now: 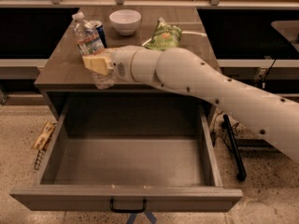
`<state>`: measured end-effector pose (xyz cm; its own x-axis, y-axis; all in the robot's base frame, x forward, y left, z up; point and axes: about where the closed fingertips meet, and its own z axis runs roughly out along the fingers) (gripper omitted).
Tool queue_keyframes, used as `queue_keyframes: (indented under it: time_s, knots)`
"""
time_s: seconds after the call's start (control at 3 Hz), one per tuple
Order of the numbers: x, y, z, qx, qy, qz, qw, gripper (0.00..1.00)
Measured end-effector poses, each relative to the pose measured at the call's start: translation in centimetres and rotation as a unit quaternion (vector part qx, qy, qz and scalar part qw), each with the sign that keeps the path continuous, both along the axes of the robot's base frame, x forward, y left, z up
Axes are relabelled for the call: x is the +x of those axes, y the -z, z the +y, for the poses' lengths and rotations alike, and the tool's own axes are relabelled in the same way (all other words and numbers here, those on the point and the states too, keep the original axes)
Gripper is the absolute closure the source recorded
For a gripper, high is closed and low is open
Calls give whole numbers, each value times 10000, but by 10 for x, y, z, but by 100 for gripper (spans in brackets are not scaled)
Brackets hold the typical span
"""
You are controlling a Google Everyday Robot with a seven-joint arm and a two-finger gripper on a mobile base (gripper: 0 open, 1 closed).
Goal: Place water bottle into top drawer
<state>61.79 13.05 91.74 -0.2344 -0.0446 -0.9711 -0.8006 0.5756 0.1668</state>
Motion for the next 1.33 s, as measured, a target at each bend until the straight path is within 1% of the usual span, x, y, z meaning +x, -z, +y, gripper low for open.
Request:
queue_keyframes:
  time_s: [0.33,0.67,1.0,1.33]
  knots:
    - [-29,10,-33,-27,-28,77,10000,100]
    - [-65,28,-55,-90,-219,-146,9996,100]
    - [-90,41,-63,-364,-341,-435,9978,100]
    - [-113,61,-66,-849,-695,-621,9920,100]
